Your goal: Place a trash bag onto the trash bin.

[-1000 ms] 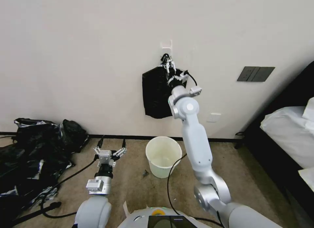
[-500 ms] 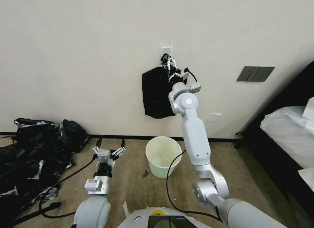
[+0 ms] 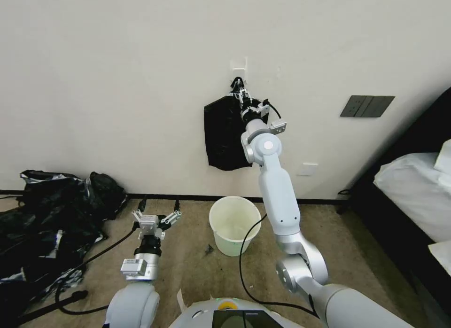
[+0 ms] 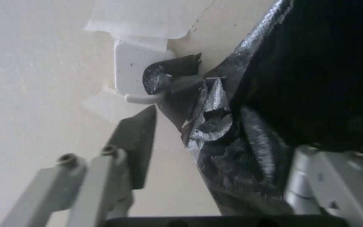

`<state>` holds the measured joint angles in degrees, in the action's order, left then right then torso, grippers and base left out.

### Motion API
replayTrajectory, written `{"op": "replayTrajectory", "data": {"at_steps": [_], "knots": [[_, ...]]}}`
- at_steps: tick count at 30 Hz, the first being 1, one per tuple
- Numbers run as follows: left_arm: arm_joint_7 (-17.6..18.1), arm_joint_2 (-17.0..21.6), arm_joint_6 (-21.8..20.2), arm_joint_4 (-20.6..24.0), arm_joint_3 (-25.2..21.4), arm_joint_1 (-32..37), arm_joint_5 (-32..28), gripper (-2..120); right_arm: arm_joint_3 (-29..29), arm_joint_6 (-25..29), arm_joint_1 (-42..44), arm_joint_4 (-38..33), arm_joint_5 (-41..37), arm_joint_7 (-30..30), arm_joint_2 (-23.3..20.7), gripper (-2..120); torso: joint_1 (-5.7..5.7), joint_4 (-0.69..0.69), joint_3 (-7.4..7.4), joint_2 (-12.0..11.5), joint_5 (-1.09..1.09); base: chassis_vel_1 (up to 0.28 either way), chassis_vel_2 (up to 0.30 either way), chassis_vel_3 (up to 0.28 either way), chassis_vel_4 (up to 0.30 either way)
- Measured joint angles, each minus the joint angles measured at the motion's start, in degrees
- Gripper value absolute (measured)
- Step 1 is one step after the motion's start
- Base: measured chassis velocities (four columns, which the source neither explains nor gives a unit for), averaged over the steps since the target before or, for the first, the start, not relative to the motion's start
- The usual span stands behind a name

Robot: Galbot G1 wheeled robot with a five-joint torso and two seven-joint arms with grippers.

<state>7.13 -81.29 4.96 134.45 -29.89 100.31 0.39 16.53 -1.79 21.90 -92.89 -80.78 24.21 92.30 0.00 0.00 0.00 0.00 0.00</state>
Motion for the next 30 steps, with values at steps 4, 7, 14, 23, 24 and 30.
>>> {"op": "replayTrajectory", "data": {"at_steps": [4, 7, 14, 23, 24, 30], "knots": [[-0.02, -0.12, 0.03, 0.05, 0.16, 0.01, 0.06, 100, -0.08, 0.20, -0.55, 0.74, 0.15, -0.04, -0.06, 36, 0.00, 0.00, 0.00, 0.00, 0.00, 0.000, 0.000, 0.000, 0.000], [-0.02, -0.14, 0.06, 0.06, 0.19, 0.02, 0.07, 100, -0.16, 0.28, -0.71, 1.11, 0.16, -0.04, -0.07, 28, 0.00, 0.00, 0.00, 0.00, 0.00, 0.000, 0.000, 0.000, 0.000], [-0.02, -0.16, 0.46, 0.07, 0.21, 0.00, 0.07, 100, -0.32, 1.15, -0.85, 1.35, -0.63, 0.08, -0.10, 3, 0.00, 0.00, 0.00, 0.00, 0.00, 0.000, 0.000, 0.000, 0.000], [-0.04, -0.27, 1.19, -0.48, 0.31, -0.22, 0.14, 100, -0.68, 2.38, -1.17, 0.09, -4.89, 3.90, -0.14, 0, 0.00, 0.00, 0.00, 0.00, 0.00, 0.000, 0.000, 0.000, 0.000], [-0.04, -0.28, 1.27, -0.68, 0.34, -0.37, 0.14, 100, -1.05, 2.54, -0.75, -0.89, -5.42, 4.83, -0.14, 0, 0.00, -0.01, 0.00, 0.00, -0.01, 0.000, 0.000, 0.000, 0.000], [-0.07, -0.31, 1.44, -1.33, 0.55, -0.85, 0.14, 100, -2.51, 2.61, 2.77, -5.15, -6.16, 7.43, -0.16, 0, 0.00, 0.00, 0.00, 0.00, 0.00, 0.000, 0.000, 0.000, 0.000]]}}
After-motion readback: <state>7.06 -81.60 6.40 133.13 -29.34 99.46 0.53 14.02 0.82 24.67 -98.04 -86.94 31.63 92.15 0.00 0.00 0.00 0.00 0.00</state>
